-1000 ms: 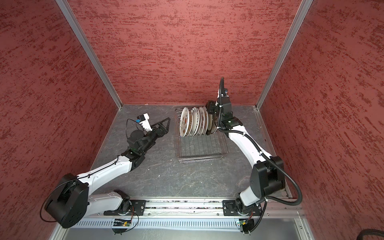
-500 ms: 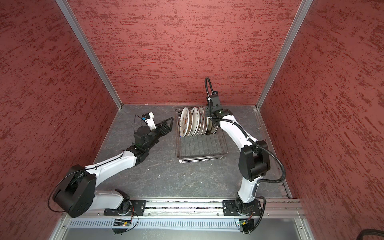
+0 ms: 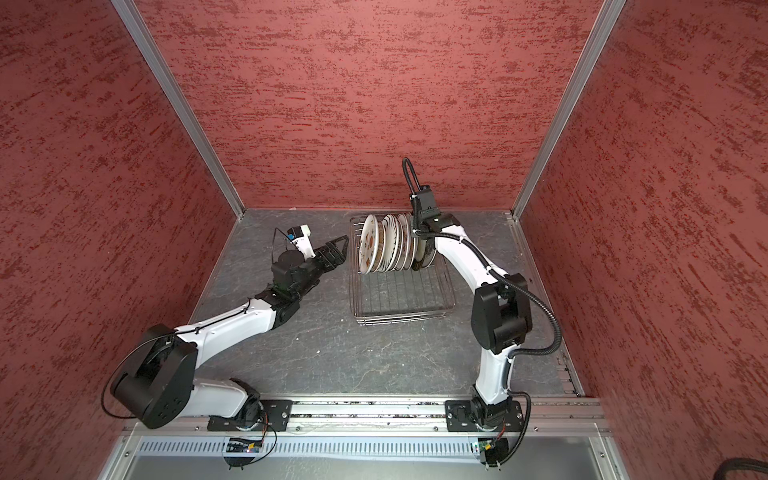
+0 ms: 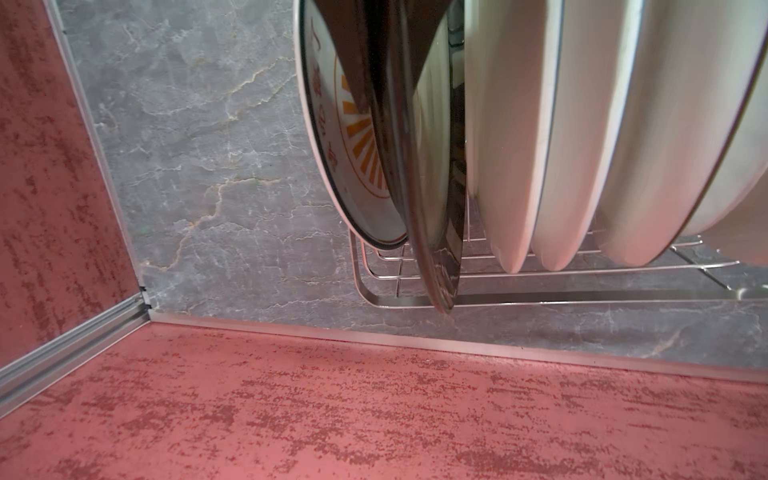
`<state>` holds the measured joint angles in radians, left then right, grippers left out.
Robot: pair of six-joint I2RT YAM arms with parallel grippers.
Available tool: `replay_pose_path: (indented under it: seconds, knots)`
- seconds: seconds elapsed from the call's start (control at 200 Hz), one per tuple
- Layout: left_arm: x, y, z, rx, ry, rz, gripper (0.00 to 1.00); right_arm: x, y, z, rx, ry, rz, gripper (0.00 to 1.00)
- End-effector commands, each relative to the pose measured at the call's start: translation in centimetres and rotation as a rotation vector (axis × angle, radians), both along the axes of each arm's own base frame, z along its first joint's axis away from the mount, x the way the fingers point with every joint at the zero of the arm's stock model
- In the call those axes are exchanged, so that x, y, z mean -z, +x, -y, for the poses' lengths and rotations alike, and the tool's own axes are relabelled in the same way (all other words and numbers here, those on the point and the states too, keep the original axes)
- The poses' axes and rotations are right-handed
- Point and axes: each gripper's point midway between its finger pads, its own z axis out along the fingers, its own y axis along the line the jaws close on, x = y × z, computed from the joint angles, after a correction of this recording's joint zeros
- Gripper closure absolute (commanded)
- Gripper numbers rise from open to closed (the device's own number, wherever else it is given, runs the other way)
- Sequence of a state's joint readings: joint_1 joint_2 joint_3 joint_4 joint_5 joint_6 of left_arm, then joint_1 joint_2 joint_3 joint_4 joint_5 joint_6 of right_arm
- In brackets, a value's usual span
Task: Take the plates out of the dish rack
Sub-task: 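Grasp the top rim of the dark brown plate with the right gripper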
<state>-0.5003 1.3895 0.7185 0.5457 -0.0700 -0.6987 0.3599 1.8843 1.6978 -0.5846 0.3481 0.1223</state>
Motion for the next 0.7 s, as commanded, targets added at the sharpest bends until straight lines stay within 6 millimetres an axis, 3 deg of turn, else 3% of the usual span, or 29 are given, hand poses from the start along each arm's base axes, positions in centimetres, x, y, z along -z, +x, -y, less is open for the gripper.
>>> replay_pose_path:
  seconds: [0.0, 0.17, 0.366, 0.696]
  knots:
    - [-0.4, 0.2, 0.1, -0.003, 0.013, 0.014, 0.0, -2.1, 0.6, -0.3, 0.041, -0.006, 0.056, 0.93]
    - [-0.7, -0.1, 0.0, 0.002, 0.013, 0.021, 0.01, -4.3, 0.6, -0.5, 0.058, -0.058, 0.108, 1.0]
    - [-0.7, -0.5, -0.2, 0.002, 0.018, 0.022, 0.01, -6.4, 0.4, -0.4, 0.075, -0.082, 0.151, 1.0]
    - [-1.7, -1.5, -0.2, 0.028, -0.001, 0.065, 0.01, -11.2, -2.1, 0.2, 0.128, -0.114, 0.249, 1.0]
